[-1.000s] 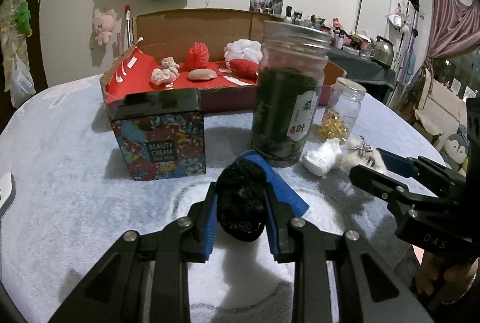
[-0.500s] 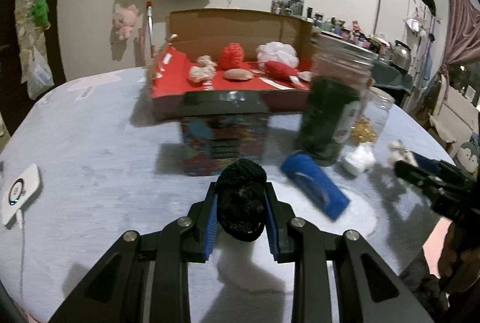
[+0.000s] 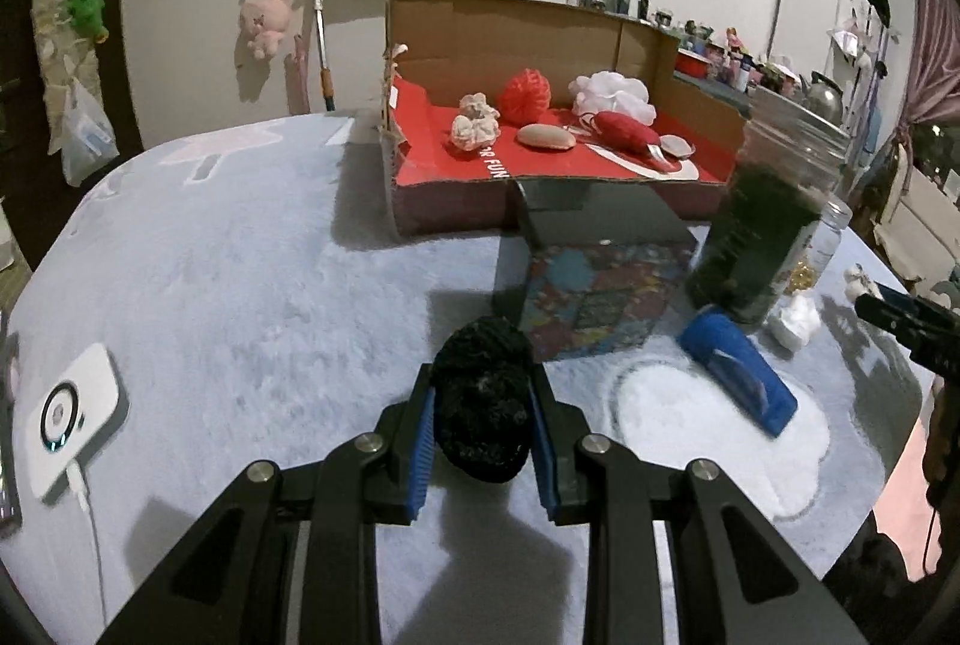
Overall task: Organize soft objects
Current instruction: 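Carry the pom-pom and bunny toward the red-lined box with both tools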
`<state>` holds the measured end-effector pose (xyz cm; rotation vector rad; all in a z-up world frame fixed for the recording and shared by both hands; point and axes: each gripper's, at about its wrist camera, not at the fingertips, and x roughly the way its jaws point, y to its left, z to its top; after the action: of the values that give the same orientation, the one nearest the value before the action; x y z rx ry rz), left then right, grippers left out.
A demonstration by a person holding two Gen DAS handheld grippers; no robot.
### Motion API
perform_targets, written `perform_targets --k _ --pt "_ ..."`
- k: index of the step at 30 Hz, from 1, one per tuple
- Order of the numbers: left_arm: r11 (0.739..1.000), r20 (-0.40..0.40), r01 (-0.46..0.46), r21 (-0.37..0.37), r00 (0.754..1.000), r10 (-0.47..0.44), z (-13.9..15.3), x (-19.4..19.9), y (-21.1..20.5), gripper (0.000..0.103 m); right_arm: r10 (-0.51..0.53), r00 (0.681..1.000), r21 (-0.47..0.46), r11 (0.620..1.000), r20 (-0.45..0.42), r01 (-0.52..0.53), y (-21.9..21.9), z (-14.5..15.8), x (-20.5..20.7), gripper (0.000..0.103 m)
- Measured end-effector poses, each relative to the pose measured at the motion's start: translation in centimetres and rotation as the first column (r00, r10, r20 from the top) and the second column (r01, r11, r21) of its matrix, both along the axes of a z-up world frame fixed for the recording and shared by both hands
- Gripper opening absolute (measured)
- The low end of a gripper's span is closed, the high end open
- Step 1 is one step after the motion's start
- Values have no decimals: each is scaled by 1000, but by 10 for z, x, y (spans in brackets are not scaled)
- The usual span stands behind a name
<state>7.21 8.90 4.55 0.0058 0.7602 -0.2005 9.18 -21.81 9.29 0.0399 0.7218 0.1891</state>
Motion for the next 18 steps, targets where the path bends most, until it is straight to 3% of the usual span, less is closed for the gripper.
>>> perform_targets --k 18 --pt "991 -26 102 84 995 -100 9 50 8 29 75 996 -121 989 -56 -81 -18 9 55 53"
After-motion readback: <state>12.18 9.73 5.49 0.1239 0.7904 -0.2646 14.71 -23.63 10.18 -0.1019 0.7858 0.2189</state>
